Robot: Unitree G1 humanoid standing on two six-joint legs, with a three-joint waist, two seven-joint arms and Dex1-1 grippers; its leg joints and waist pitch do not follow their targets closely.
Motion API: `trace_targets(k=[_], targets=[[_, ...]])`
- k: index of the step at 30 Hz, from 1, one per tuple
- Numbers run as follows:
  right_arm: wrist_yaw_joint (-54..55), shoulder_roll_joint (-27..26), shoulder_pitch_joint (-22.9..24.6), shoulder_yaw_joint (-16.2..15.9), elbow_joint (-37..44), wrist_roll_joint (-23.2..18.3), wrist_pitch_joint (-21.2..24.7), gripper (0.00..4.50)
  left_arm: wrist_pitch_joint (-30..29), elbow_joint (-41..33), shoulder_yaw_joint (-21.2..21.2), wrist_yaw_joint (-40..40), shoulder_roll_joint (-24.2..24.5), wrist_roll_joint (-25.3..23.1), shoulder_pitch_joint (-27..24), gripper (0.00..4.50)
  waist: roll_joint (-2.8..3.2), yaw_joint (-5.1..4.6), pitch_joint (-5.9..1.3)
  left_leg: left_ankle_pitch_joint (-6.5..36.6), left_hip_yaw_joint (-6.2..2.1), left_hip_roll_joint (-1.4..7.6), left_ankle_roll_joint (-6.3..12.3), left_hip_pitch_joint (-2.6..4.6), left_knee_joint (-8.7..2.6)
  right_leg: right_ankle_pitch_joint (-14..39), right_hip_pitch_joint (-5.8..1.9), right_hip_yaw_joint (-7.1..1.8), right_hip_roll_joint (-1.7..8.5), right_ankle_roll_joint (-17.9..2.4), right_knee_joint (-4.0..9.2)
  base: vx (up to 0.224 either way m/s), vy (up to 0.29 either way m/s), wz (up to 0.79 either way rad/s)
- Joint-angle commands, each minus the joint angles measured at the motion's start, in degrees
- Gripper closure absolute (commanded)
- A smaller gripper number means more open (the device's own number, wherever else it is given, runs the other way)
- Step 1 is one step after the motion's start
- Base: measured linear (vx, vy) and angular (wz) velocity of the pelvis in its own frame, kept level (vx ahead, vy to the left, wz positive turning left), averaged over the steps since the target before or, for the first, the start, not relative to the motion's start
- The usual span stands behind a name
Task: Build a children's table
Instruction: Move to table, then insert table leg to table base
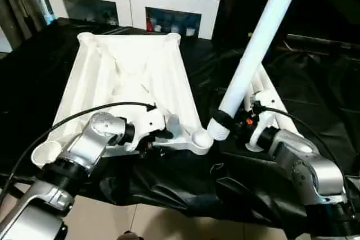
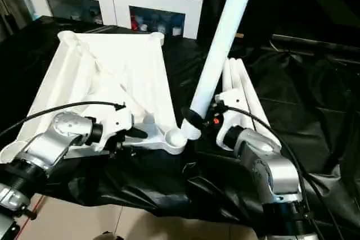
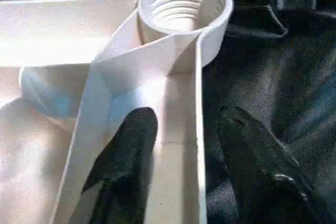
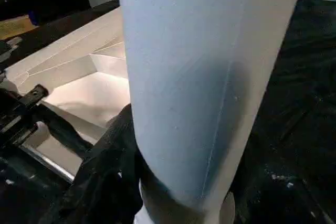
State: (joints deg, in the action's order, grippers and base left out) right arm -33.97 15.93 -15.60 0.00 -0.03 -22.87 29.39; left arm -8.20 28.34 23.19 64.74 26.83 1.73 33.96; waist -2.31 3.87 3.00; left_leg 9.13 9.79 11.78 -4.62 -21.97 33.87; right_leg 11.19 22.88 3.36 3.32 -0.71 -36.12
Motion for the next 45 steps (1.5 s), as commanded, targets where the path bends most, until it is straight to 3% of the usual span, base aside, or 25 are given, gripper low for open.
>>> trace_targets(k=[1,8,10,16,24,29,32,33,34,35,39,42,43,45], targets=[[0.37,0.20,0.13,1.07,2.34,-0.85,0.28,2.61,-1.25,1.91,-0.42,-0.57,-0.58,-0.46,0.96,2.51,1.12,0.21,-3.72,13.98,-0.24,1.29,-1.82,1.44,-3.86,9.97,-2.73,-2.79,4.22,-10.39,4.71,0.000,0.000,0.00],[0.66,0.17,0.19,1.17,2.30,-0.89,0.64,2.61,-1.96,4.82,-1.01,0.50,-1.64,0.20,2.23,3.08,1.40,0.27,-3.73,14.55,-0.38,1.30,-1.76,1.43,-3.87,12.61,-2.72,-2.77,4.33,-9.73,5.03,0.000,0.000,0.00],[0.80,0.34,-0.17,1.08,2.03,-0.92,1.60,2.61,-1.10,5.54,-0.72,0.51,-1.76,-0.39,2.41,3.16,1.18,0.22,-3.71,14.60,-0.34,1.30,-1.63,1.40,-3.90,12.59,-2.71,-2.75,4.25,-9.68,5.08,0.000,0.000,0.00],[0.82,0.39,-1.74,1.12,0.74,-1.64,3.83,2.61,-2.27,4.94,0.01,1.76,-1.36,-1.04,1.89,3.74,1.24,0.30,-3.67,14.97,-0.38,1.37,-1.59,1.48,-3.99,14.94,-2.54,-2.73,4.36,-9.07,5.28,0.000,0.000,0.00],[-3.64,1.73,-5.32,-2.18,-2.81,-1.03,5.75,2.61,-5.61,2.00,-0.85,2.69,-0.42,0.02,0.56,4.38,0.80,0.32,-3.67,13.87,-0.29,1.42,-1.27,1.37,-3.90,14.60,-2.54,-2.71,4.52,-9.58,5.05,0.000,0.000,0.00],[-6.24,1.86,-7.69,-4.46,-7.76,0.44,4.17,2.61,-7.83,-2.49,-0.54,3.21,0.87,-0.29,-2.36,4.47,0.80,-0.17,-3.87,12.26,-0.28,1.45,-1.14,1.18,-3.82,11.40,-2.71,-2.62,4.37,-10.32,4.62,0.000,0.000,0.00],[-6.76,0.36,-9.51,-4.63,-11.80,1.17,2.54,2.61,-8.17,-6.45,-0.31,3.47,1.74,-0.24,-4.22,4.50,0.27,-0.27,-3.91,10.99,-0.09,1.42,-0.42,1.14,-3.67,9.73,-2.76,-2.71,4.38,-10.90,4.48,0.000,0.000,0.00],[-6.76,0.36,-9.51,-4.63,-11.80,1.17,2.54,2.61,-8.17,-6.45,-0.31,3.47,1.74,-0.24,-4.22,4.50,-0.36,-0.40,-3.90,10.42,-0.07,1.43,-0.16,0.95,-3.68,9.32,-2.86,-2.68,4.37,-11.01,4.30,0.000,0.000,0.00],[-6.88,-0.28,-9.95,-5.03,-13.10,1.45,1.86,2.61,-8.38,-7.08,-0.46,3.43,1.94,-0.01,-4.47,4.50,0.22,-0.14,-3.88,10.08,-0.06,1.46,-0.06,1.12,-3.70,9.36,-2.73,-2.69,4.44,-10.93,4.30,0.000,0.000,0.00],[-6.89,-0.30,-9.96,-5.04,-13.14,1.45,1.84,2.61,-8.38,-7.09,-0.46,3.43,1.95,-0.01,-4.47,4.50,-0.05,-0.26,-3.88,9.98,0.02,1.49,0.06,1.14,-3.67,9.01,-2.66,-2.72,4.40,-10.93,4.32,0.000,0.000,0.00],[-8.51,-0.95,-10.95,-6.47,-14.76,1.44,1.44,2.61,-8.74,-7.53,-0.71,1.87,2.01,-0.89,-4.60,4.50,0.11,-0.40,-3.79,11.09,-0.08,1.48,-0.48,1.25,-3.86,8.50,-2.73,-2.63,4.25,-11.07,4.26,0.000,0.000,0.00],[-9.57,-0.99,-11.30,-7.01,-14.67,1.47,1.67,2.61,-8.94,-7.35,-0.69,1.20,1.91,-1.50,-4.62,4.50,0.01,-0.23,-3.63,12.60,-0.11,1.55,-0.79,1.40,-3.96,11.32,-2.62,-2.70,4.40,-10.34,4.59,0.000,0.000,0.00],[-9.77,-1.00,-11.36,-7.08,-14.35,1.27,2.04,2.61,-8.82,-7.29,-0.72,1.13,1.98,-1.61,-4.59,4.50,-0.40,-0.21,-3.60,12.65,-0.11,1.49,-0.84,1.32,-3.96,12.40,-2.66,-2.71,4.43,-9.96,4.62,0.000,0.000,0.00],[-10.48,-1.05,-11.60,-7.38,-14.04,1.03,2.28,2.61,-8.82,-7.15,-1.03,0.88,2.11,-1.58,-4.47,4.50,-0.23,-0.19,-3.59,13.00,-0.16,1.56,-1.09,1.39,-4.02,13.19,-2.53,-2.73,4.45,-9.63,4.74,0.000,0.000,0.00]])
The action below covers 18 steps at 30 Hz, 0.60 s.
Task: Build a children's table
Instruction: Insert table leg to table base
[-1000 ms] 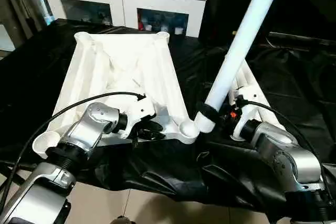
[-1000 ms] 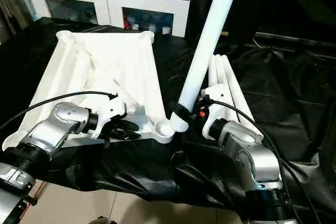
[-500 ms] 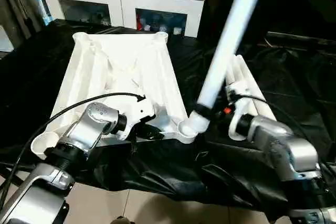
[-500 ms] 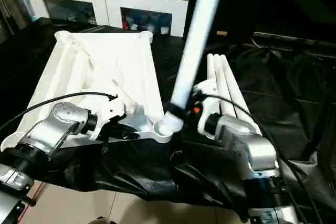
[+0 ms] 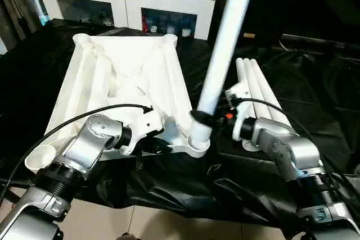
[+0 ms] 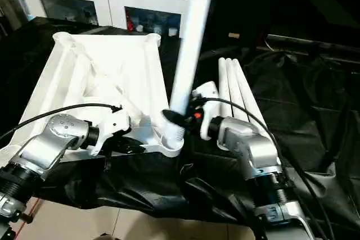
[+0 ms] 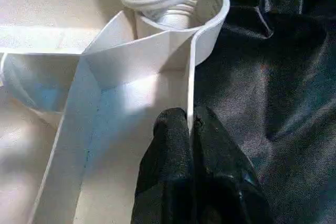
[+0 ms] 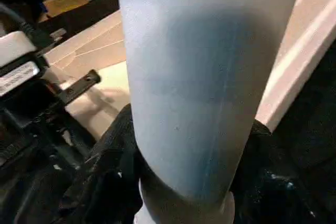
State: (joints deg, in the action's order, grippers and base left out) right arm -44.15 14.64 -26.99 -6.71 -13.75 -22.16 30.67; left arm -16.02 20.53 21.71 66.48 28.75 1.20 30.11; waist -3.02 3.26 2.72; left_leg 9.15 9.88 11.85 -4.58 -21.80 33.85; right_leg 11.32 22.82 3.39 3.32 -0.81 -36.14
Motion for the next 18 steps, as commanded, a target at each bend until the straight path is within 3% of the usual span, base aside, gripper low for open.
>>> trace_targets(k=[1,5,10,18], targets=[[-0.64,0.20,-0.27,-0.78,-0.42,0.34,0.96,2.61,-0.98,0.62,0.39,-1.02,0.24,-1.17,-0.63,4.50,0.56,0.41,-3.29,13.21,-0.31,1.49,-1.31,1.19,-4.08,13.22,-2.47,-2.73,4.41,-9.39,4.74,0.000,0.000,0.00],[-1.41,0.04,-0.86,-1.31,-2.32,1.43,-0.53,2.61,-1.08,0.57,0.17,-1.30,-0.04,-1.24,-0.39,4.50,0.22,0.45,-3.37,13.08,-0.25,1.47,-1.32,1.20,-3.98,13.25,-2.43,-2.75,4.48,-9.45,4.74,0.000,0.000,0.00],[-1.68,0.07,-1.25,-1.44,-3.68,1.89,-0.96,2.61,-0.94,1.51,-0.33,-2.14,-0.57,-1.31,0.40,4.50,0.32,0.52,-3.39,12.71,-0.24,1.47,-1.22,1.22,-3.98,12.38,-2.43,-2.74,4.43,-9.74,4.67,0.000,0.000,0.00],[-3.06,1.21,-0.63,-2.22,-3.79,2.60,-0.66,2.61,-0.51,3.92,-0.74,-3.73,-1.92,-1.81,2.19,4.50,0.46,0.69,-3.26,14.48,-0.34,1.42,-1.57,1.25,-4.07,15.91,-2.34,-2.75,4.50,-8.66,5.13,0.000,0.000,0.00]])
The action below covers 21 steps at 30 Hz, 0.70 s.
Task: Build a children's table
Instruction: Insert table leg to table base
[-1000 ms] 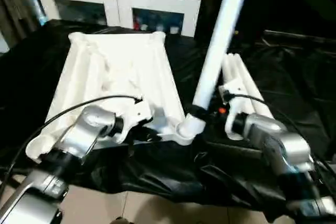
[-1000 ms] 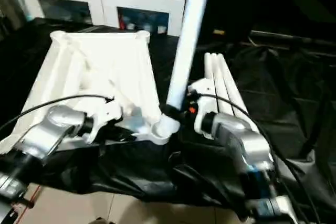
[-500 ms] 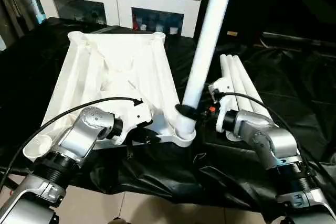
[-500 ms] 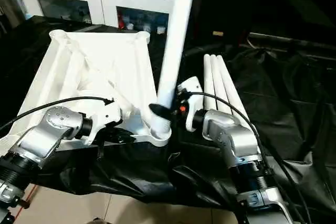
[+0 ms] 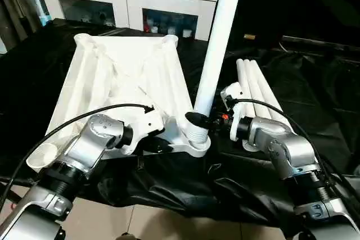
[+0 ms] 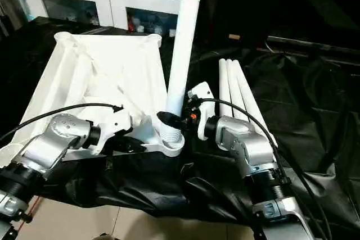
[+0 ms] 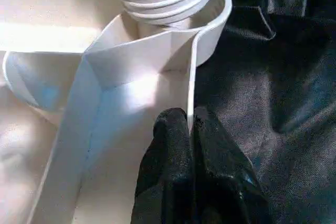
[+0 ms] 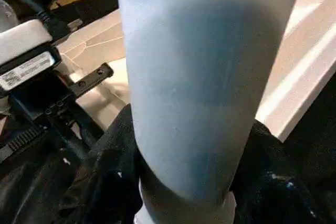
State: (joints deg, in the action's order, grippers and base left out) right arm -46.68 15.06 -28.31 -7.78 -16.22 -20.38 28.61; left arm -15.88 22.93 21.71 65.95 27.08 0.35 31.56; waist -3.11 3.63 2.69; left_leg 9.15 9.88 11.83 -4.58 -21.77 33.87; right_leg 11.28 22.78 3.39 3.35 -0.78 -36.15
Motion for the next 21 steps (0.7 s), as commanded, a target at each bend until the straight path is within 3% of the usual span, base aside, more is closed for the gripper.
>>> trace_targets(k=[1,12,21], targets=[[-0.62,0.96,0.76,-1.11,-1.16,0.83,1.42,2.61,-0.44,2.03,-0.77,-3.35,-0.47,-1.01,1.07,4.50,0.55,0.30,-3.21,14.81,-0.34,1.45,-1.63,1.28,-4.11,16.25,-2.22,-2.73,4.43,-8.60,5.23,0.000,0.000,0.00],[-0.88,1.41,0.40,-0.50,-2.08,1.50,0.70,2.61,1.45,4.91,-0.94,-3.06,-1.86,-1.36,3.05,4.50,0.58,0.16,-3.19,16.36,-0.53,1.39,-1.75,1.21,-4.11,18.95,-2.13,-2.67,4.56,-8.25,5.57,0.000,0.000,0.00],[0.14,-0.54,-1.10,0.89,-7.80,1.72,-1.60,2.61,3.25,3.68,-0.46,0.04,-1.42,-0.11,2.12,4.50,1.16,0.05,-3.34,15.86,-0.48,1.44,-1.82,1.20,-4.13,14.18,-2.30,-2.67,4.40,-10.30,5.13,0.000,0.000,0.00]])
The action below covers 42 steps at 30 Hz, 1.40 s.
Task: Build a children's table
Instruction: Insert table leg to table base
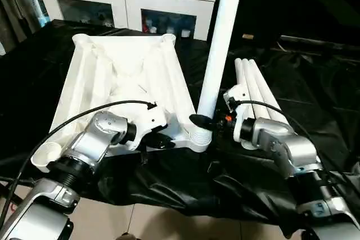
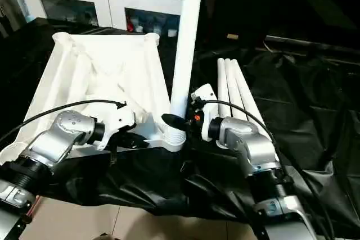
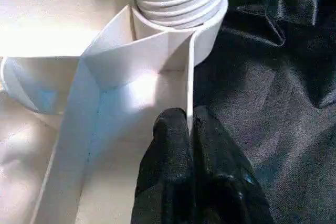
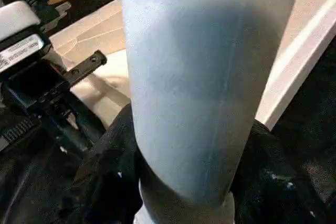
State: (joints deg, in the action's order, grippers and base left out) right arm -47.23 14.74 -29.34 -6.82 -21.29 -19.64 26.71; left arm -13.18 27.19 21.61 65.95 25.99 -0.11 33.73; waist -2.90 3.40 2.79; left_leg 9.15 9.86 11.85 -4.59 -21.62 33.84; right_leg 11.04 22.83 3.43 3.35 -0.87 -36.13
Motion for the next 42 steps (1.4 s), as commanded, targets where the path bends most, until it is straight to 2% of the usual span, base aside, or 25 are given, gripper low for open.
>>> trace_targets(k=[1,2,7,10,11,12,14,15,16,17,18,19,20,21,22,24,25,29,31,33,34,35,42], targets=[[0.70,-0.22,-0.07,-0.06,-2.72,0.98,0.29,2.61,0.55,-0.58,-0.36,0.05,-0.34,0.35,-0.04,4.50,0.94,0.30,-3.45,15.84,-0.46,1.41,-1.79,1.05,-4.09,14.32,-2.37,-2.72,4.40,-10.26,5.09,0.000,0.000,0.00],[0.67,-0.64,-0.45,-0.32,-4.02,1.32,-0.21,2.61,0.68,-0.15,-0.48,-0.44,-0.70,0.20,0.15,4.50,1.22,0.28,-3.44,16.32,-0.50,1.45,-1.90,1.19,-4.10,14.55,-2.27,-2.69,4.43,-10.46,5.08,0.000,0.000,0.00],[0.28,-0.69,-0.18,-0.27,-4.85,1.33,-0.55,2.61,0.82,0.70,-0.79,-1.55,-1.17,-0.22,0.76,4.50,1.05,0.29,-3.20,18.39,-0.55,1.45,-2.15,1.35,-4.23,18.28,-2.14,-2.70,4.46,-9.65,5.53,0.000,0.000,0.00],[0.30,-0.54,1.56,1.23,-5.03,0.40,-0.92,2.62,0.50,1.11,-1.68,-2.30,-1.55,0.19,1.13,4.50,1.04,0.31,-3.16,19.22,-0.63,1.54,-2.31,1.49,-4.32,19.39,-2.02,-2.73,4.51,-9.35,5.64,0.000,0.000,0.00],[0.32,-0.53,1.73,1.33,-5.06,0.35,-1.00,2.62,0.45,1.13,-1.75,-2.34,-1.58,0.24,1.16,4.50,1.54,0.42,-3.19,19.28,-0.69,1.52,-2.41,1.49,-4.30,19.06,-2.04,-2.76,4.56,-9.47,5.58,0.000,0.000,0.00],[0.64,-0.72,2.96,2.19,-5.91,0.32,-2.08,2.62,0.10,1.32,-2.31,-2.98,-1.71,0.42,1.46,4.50,1.68,0.44,-3.22,19.64,-0.65,1.50,-2.37,1.53,-4.31,18.25,-2.07,-2.75,4.48,-9.80,5.63,0.000,0.000,0.00],[1.12,-1.16,4.06,3.01,-6.66,0.13,-3.30,2.62,0.19,1.66,-2.40,-3.18,-1.65,0.30,1.70,4.50,1.80,0.48,-3.20,19.45,-0.60,1.41,-2.09,1.45,-4.27,17.89,-2.14,-2.74,4.52,-10.09,5.70,0.000,0.000,0.00],[1.12,-1.16,4.06,3.01,-6.66,0.13,-3.30,2.62,0.19,1.66,-2.40,-3.18,-1.65,0.30,1.70,4.50,1.64,0.42,-3.09,19.98,-0.63,1.36,-2.03,1.42,-4.32,19.02,-2.10,-2.67,4.49,-9.94,5.79,0.000,0.000,0.00],[1.73,-1.55,4.93,3.74,-6.99,-0.23,-4.06,2.62,0.33,1.96,-2.45,-3.41,-1.61,0.14,1.82,4.50,1.74,0.41,-3.10,20.17,-0.65,1.34,-2.02,1.45,-4.30,19.75,-2.13,-2.67,4.54,-9.84,5.85,0.000,0.000,0.00],[2.25,-1.94,5.67,4.41,-7.09,-0.61,-4.67,2.62,0.48,2.24,-2.48,-3.48,-1.58,0.03,1.91,4.50,1.79,0.45,-3.06,20.52,-0.66,1.39,-2.00,1.58,-4.34,20.49,-2.02,-2.67,4.56,-9.69,5.97,0.000,0.000,0.00],[2.61,-2.30,6.23,4.96,-7.10,-0.90,-5.15,2.62,0.61,2.48,-2.52,-3.47,-1.56,-0.05,1.99,4.50,2.12,0.41,-2.93,22.03,-0.80,1.38,-2.17,1.72,-4.41,22.65,-1.91,-2.62,4.58,-9.19,6.23,0.000,0.000,0.00],[2.71,-2.42,6.49,5.14,-7.07,-1.00,-5.35,2.62,0.66,2.56,-2.52,-3.53,-1.53,-0.12,2.01,4.50,2.12,0.41,-2.93,22.03,-0.80,1.38,-2.17,1.72,-4.41,22.65,-1.91,-2.62,4.58,-9.19,6.23,0.000,0.000,0.00],[2.95,-2.71,7.10,5.56,-6.99,-1.25,-5.85,2.62,0.76,2.74,-2.50,-3.67,-1.48,-0.29,2.06,4.50,2.25,0.36,-2.84,23.69,-0.90,1.45,-2.31,2.02,-4.51,24.14,-1.72,-2.54,4.61,-8.95,6.53,0.000,0.000,0.00],[3.26,-3.05,7.85,6.06,-6.86,-1.51,-6.41,2.62,0.86,2.95,-2.49,-3.84,-1.43,-0.49,2.13,4.50,2.20,0.29,-2.84,23.82,-0.98,1.39,-2.26,1.94,-4.54,24.45,-1.83,-2.49,4.59,-8.90,6.53,0.000,0.000,0.00],[3.94,-3.61,9.45,6.83,-6.22,-1.75,-7.46,2.62,1.04,3.33,-2.51,-4.00,-1.44,-0.71,2.28,4.50,2.57,0.30,-2.89,23.91,-1.02,1.45,-2.33,1.92,-4.66,24.08,-1.89,-2.50,4.64,-8.96,6.59,0.000,0.000,0.00],[4.77,-3.99,10.81,7.30,-5.59,-1.51,-8.44,2.62,1.22,3.74,-2.55,-4.03,-1.50,-0.84,2.47,4.50,2.62,0.37,-3.01,23.54,-0.98,1.55,-2.18,2.05,-4.78,22.51,-1.92,-2.53,4.61,-9.25,6.52,0.000,0.000,0.00],[5.64,-4.11,11.73,7.35,-5.29,-0.90,-9.31,2.62,1.35,4.07,-2.55,-4.11,-1.59,-0.93,2.63,4.50,2.88,0.31,-2.87,23.86,-0.95,1.57,-2.14,2.08,-4.91,22.03,-1.88,-2.50,4.51,-9.47,6.66,0.000,0.000,0.00],[7.60,-4.21,13.44,6.83,-3.71,0.75,-11.78,2.62,1.81,5.19,-2.39,-4.30,-1.90,-1.17,3.27,4.50,3.17,0.20,-2.90,24.22,-0.99,1.41,-2.01,2.04,-5.01,23.29,-2.02,-2.42,4.56,-9.01,6.84,0.000,0.000,0.00],[8.06,-4.05,14.16,6.06,-1.65,1.74,-12.67,2.62,2.14,5.93,-2.33,-4.49,-2.09,-1.32,3.66,4.50,3.58,0.15,-2.85,25.00,-1.09,1.40,-2.06,2.04,-5.05,24.42,-1.98,-2.39,4.59,-8.65,7.02,0.000,0.000,0.00],[8.11,-3.71,14.50,5.08,-0.32,2.90,-13.11,2.62,2.39,6.37,-2.23,-4.58,-2.19,-1.47,3.85,4.50,3.28,0.03,-2.81,25.18,-1.14,1.32,-2.05,1.96,-5.10,25.50,-2.08,-2.29,4.57,-8.11,7.12,0.000,0.000,0.00],[8.20,-3.53,14.62,4.50,0.39,3.61,-13.31,2.62,2.55,6.64,-2.15,-4.63,-2.26,-1.58,3.95,4.50,3.32,0.06,-2.82,24.59,-1.12,1.30,-1.82,1.94,-5.06,25.96,-2.08,-2.32,4.67,-7.97,7.18,0.000,0.000,0.00],[8.32,-3.48,14.57,4.17,0.79,4.00,-13.26,2.62,2.69,6.86,-2.09,-4.67,-2.33,-1.67,4.04,4.50,3.63,0.11,-2.75,24.51,-1.15,1.32,-1.81,1.99,-5.07,26.16,-1.97,-2.34,4.69,-7.96,7.19,0.000,0.000,0.00],[7.06,-2.62,12.52,1.94,-0.54,4.72,-12.91,2.62,3.67,8.28,-1.48,-4.09,-2.67,-2.19,4.62,4.50,3.78,0.02,-2.60,25.07,-1.15,1.31,-1.50,2.01,-5.08,27.66,-1.81,-2.32,4.70,-7.67,7.54,0.000,0.000,0.00]])
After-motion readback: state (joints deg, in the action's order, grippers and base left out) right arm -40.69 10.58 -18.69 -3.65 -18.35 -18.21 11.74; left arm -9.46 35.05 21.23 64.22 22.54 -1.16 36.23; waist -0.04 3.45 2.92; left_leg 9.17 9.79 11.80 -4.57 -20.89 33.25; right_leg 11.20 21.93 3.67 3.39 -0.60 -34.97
